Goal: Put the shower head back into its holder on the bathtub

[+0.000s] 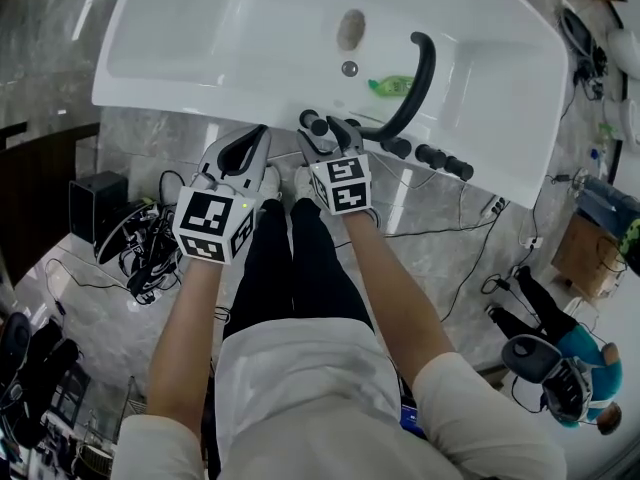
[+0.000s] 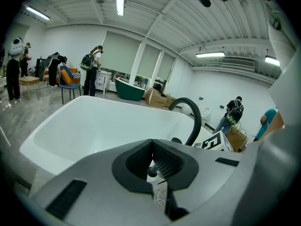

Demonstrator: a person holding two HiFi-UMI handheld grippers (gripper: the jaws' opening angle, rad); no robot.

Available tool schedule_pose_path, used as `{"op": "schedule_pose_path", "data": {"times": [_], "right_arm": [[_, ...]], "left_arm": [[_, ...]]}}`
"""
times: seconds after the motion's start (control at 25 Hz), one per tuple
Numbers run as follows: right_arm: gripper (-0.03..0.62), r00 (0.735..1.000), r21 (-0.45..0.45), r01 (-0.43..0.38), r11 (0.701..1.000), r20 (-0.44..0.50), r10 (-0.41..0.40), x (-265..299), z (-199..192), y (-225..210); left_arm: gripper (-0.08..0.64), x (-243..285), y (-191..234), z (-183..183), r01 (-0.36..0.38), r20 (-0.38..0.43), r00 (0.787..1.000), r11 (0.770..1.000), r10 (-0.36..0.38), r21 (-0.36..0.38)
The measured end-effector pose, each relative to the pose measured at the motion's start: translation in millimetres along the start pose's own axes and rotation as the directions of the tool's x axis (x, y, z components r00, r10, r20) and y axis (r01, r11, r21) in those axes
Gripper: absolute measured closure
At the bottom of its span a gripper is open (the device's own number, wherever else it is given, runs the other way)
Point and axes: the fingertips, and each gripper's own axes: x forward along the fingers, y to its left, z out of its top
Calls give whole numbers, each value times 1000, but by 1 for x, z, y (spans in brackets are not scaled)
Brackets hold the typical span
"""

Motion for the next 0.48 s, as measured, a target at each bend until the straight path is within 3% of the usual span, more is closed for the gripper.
{"op": "schedule_pose_path", "data": {"times": [0.2,0.48], "right_arm": [[344,1000,12,1,1000,10,-1,-21,5,11],[483,999,-22,7,1000,41,-6,-70,9,53]], "left_arm": [[549,-12,-7,10,-6,17,1000,1000,6,10],[549,-59,-17,24,-8,81,997,999,6,31]]}}
